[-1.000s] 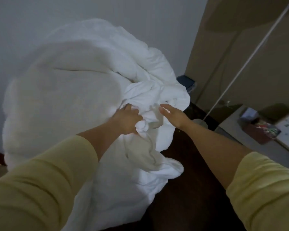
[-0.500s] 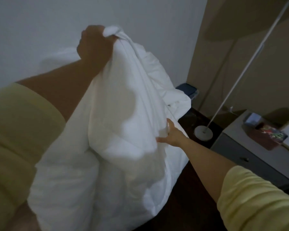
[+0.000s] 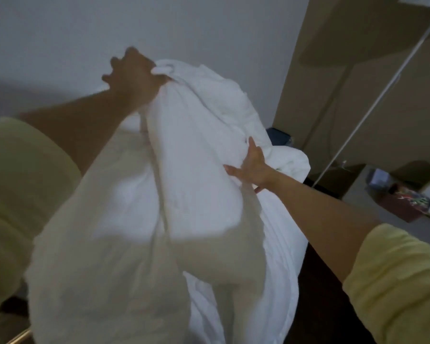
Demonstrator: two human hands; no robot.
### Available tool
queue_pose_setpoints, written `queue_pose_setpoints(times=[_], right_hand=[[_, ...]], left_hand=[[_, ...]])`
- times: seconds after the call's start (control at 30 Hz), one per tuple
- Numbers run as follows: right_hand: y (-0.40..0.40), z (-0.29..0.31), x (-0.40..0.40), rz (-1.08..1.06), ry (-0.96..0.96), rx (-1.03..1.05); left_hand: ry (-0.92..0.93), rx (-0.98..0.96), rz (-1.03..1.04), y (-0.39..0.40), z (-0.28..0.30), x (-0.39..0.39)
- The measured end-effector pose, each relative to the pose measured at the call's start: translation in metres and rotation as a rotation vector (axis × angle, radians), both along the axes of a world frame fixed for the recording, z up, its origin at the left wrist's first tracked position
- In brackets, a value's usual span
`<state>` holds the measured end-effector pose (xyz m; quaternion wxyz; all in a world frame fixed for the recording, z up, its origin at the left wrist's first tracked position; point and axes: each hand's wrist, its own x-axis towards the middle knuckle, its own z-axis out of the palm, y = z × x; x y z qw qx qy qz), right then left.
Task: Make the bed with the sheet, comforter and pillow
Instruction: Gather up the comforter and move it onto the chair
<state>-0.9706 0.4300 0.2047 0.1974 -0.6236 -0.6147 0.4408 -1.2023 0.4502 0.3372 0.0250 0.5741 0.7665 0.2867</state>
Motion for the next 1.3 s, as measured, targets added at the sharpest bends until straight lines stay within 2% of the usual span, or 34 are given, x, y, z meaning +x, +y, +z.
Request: queue_pose_setpoints(times=[0.07, 0.13, 0.17, 0.23, 0.33, 0.4, 0.5, 0.57, 0.63, 0.73, 0.8, 0.93, 1.0, 1.07, 1.2, 1.27, 1.3], right_hand=[[0.003, 0.005, 0.012, 0.005, -0.013, -0.186], [-0.007, -0.004, 0.025, 0.033, -0.206, -0.299], [-0.012, -0.008, 0.033, -0.009, -0.277, -0.308], [-0.02, -0.012, 0.049, -0.181, -0.281, -0.241], [-0.016, 0.029, 0.079, -0.429, -0.265, 0.049], [-0.001, 0.088, 0.082, -0.502, -0.302, 0.338], [0.028, 0.182, 0.028, -0.351, -0.34, 0.735], [0.05, 0.226, -0.034, -0.2, -0.406, 0.888], [0.071, 0.251, -0.097, -0.1, -0.385, 0.964], [0.108, 0.252, -0.175, 0.045, -0.105, 0.907], [0.121, 0.216, -0.207, 0.212, -0.016, 0.759], [0.134, 0.082, -0.219, 0.571, -0.349, 0.329], [0.13, 0.038, -0.206, 0.673, -0.416, 0.162], [0.126, 0.029, -0.195, 0.672, -0.42, 0.077], [0.115, 0.046, -0.182, 0.599, -0.348, 0.133], [0.106, 0.054, -0.178, 0.582, -0.303, 0.154], [0.101, 0.058, -0.173, 0.575, -0.295, 0.166]], left_hand=[[0.039, 0.038, -0.085, 0.015, 0.026, 0.001], [0.032, -0.027, -0.081, 0.027, 0.021, -0.014], [0.001, -0.088, -0.098, 0.029, 0.011, -0.02], [-0.108, -0.24, -0.18, 0.028, -0.021, -0.028], [-0.162, -0.524, -0.172, 0.025, -0.063, -0.029], [-0.285, -0.599, -0.198, 0.02, -0.073, -0.023], [-0.512, -0.505, -0.142, 0.012, -0.058, -0.027], [-0.679, -0.384, -0.098, 0.005, -0.041, -0.048], [-0.857, -0.267, -0.041, -0.001, -0.026, -0.083], [-0.953, -0.176, 0.003, -0.01, -0.023, -0.134], [-1.028, -0.172, -0.014, -0.012, -0.04, -0.154], [-1.101, -0.295, 0.072, -0.011, -0.109, -0.175], [-1.169, -0.341, 0.097, -0.013, -0.135, -0.172], [-1.144, -0.36, 0.086, -0.015, -0.141, -0.166], [-1.224, -0.346, 0.069, -0.021, -0.119, -0.147], [-1.179, -0.268, 0.122, -0.02, -0.101, -0.143], [-1.099, -0.175, 0.16, -0.017, -0.091, -0.14]])
